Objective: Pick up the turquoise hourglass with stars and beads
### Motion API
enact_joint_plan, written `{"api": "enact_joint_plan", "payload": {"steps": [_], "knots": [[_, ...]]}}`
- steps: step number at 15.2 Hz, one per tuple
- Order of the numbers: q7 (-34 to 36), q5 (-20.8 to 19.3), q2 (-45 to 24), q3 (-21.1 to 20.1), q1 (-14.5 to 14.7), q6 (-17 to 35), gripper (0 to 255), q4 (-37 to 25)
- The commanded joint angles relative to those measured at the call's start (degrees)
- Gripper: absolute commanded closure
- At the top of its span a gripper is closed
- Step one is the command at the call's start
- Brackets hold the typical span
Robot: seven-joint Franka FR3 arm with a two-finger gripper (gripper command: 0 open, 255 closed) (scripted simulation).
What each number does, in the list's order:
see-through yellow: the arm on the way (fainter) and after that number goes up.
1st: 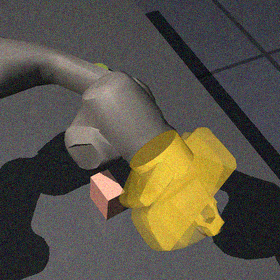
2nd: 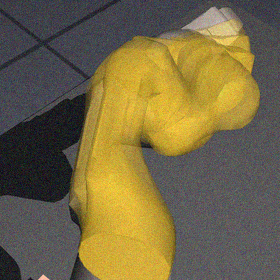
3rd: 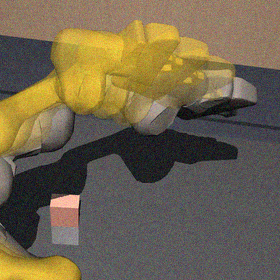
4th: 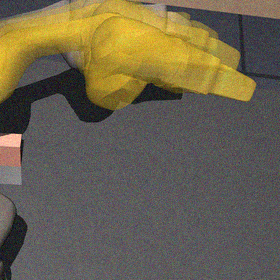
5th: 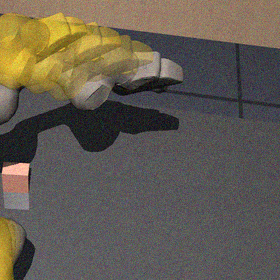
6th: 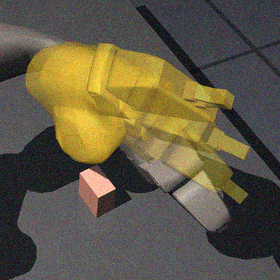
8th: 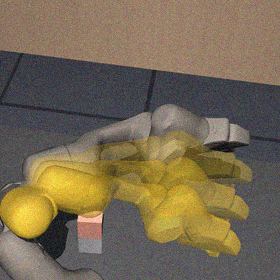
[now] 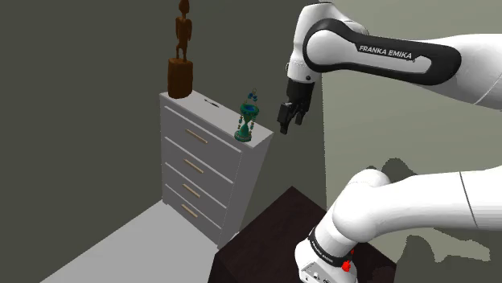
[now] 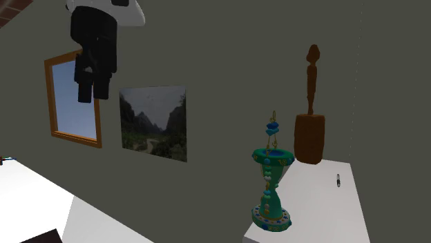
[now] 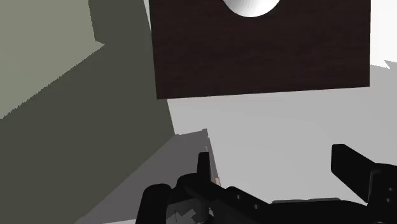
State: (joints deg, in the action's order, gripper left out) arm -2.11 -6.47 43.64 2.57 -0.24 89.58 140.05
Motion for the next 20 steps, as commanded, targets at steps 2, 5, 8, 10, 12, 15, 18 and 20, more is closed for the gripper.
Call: {"api": "enact_joint_plan", "payload": {"steps": [2,5,8,10,12,15,18,20], "knots": [[-1.1,-0.4,-0.9,1.2,-0.2,2.1,0,0.1],[-4.5,-1.4,-4.2,4.7,-0.8,8.3,0,-0.1],[-8.1,-1.6,-8.2,8.3,-1.0,14.3,0,-1.0],[-10.6,-1.3,-11.2,10.6,-1.0,18.1,0,-2.0],[-13.3,-0.5,-14.3,13.0,-0.7,21.8,0,-3.4],[-17.7,1.7,-19.5,16.5,0.0,26.8,0,-6.0],[-22.8,5.2,-25.0,20.0,1.0,31.1,0,-9.4],[-26.6,8.4,-28.9,22.3,1.8,33.4,0,-12.1]]}}
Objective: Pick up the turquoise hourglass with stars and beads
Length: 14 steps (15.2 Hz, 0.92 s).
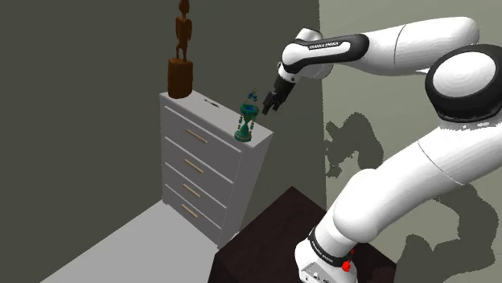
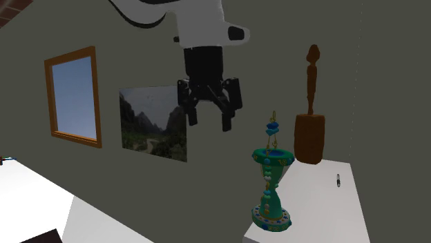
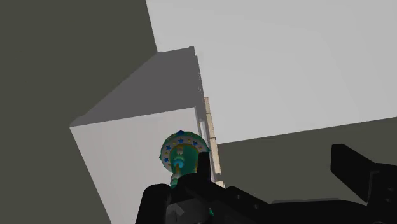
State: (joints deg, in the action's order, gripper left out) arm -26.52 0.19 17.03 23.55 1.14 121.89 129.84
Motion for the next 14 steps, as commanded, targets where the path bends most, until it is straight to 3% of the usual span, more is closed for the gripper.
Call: {"api": "enact_joint_plan", "payload": {"steps": [1,6,10,14], "knots": [[-4.2,3.6,-4.4,2.4,0.8,2.1,0,-3.3],[-15.5,15.6,-15.4,6.8,1.7,4.7,0,-12.2],[-24.3,26.6,-24.8,7.9,-0.3,3.9,0,-21.1],[-26.1,28.6,-26.5,7.3,-1.0,5.5,0,-20.6]]}}
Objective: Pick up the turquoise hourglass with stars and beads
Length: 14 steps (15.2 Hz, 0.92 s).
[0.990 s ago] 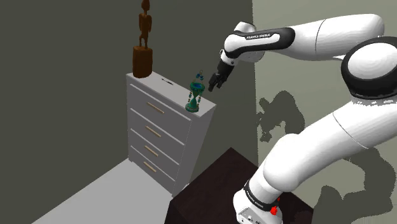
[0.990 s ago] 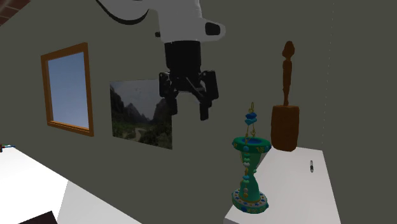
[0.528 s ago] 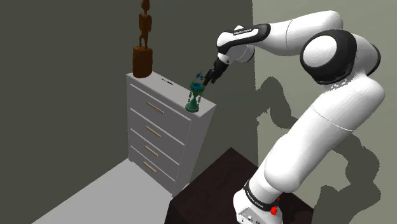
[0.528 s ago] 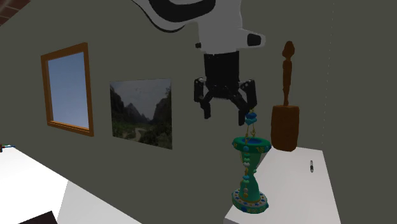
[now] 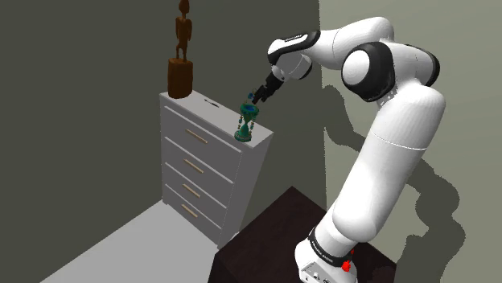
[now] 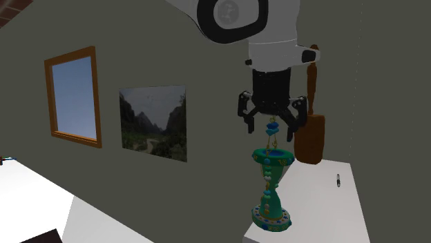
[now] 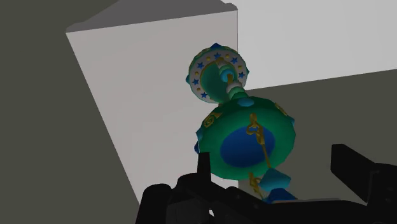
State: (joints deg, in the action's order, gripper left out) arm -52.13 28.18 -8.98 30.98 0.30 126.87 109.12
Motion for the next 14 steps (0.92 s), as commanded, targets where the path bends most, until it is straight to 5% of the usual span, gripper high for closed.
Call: {"api": "enact_joint_plan", "payload": {"steps": [1,6,7,14], "knots": [[-0.9,1.0,-0.7,-0.2,-0.2,1.1,0,0.5],[-2.5,2.6,-1.9,-0.5,-0.4,3.1,0,1.9],[-2.5,2.5,-1.8,-0.5,-0.3,3.1,255,2.0],[-2.5,2.5,-1.8,-0.5,-0.3,3.2,255,2.0]]}}
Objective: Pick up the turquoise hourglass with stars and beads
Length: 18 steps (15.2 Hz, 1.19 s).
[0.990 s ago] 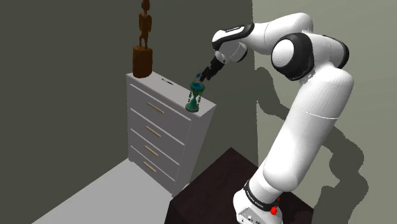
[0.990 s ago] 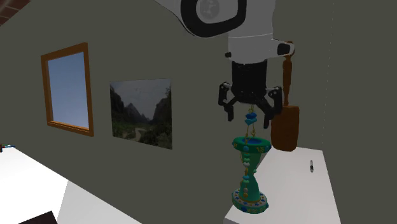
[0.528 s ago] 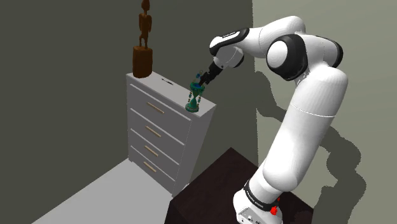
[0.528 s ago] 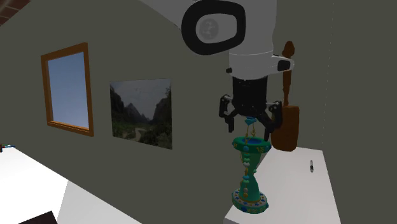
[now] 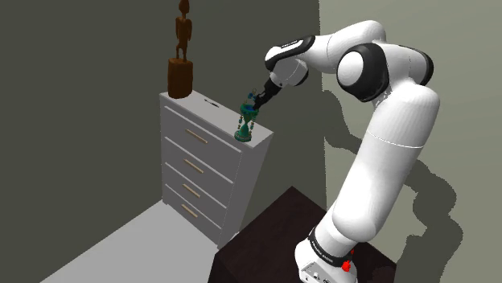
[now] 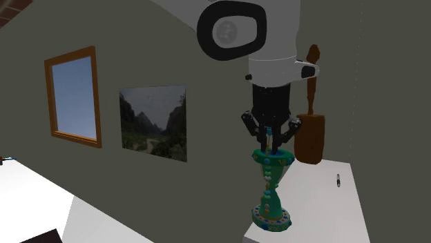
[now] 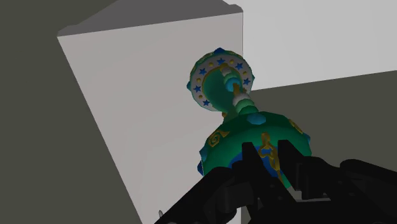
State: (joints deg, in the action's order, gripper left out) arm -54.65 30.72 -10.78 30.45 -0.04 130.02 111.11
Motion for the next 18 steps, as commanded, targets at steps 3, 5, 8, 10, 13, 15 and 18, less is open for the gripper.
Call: {"api": "enact_joint_plan", "payload": {"steps": [3,5,8,10,13,15,18], "knots": [[0.5,-0.4,0.2,0.1,0.0,-0.6,255,-0.5],[1.3,-1.3,0.9,0.3,0.2,-1.8,255,-1.2],[2.6,-2.5,1.8,0.6,0.3,-3.5,255,-2.5],[3.4,-3.3,2.3,0.7,0.4,-4.7,255,-3.4],[4.5,-4.3,3.0,0.9,0.4,-6.5,255,-4.8],[5.2,-4.9,3.4,1.0,0.5,-7.8,255,-5.8],[5.9,-5.5,3.8,1.1,0.5,-9.2,255,-7.0]]}}
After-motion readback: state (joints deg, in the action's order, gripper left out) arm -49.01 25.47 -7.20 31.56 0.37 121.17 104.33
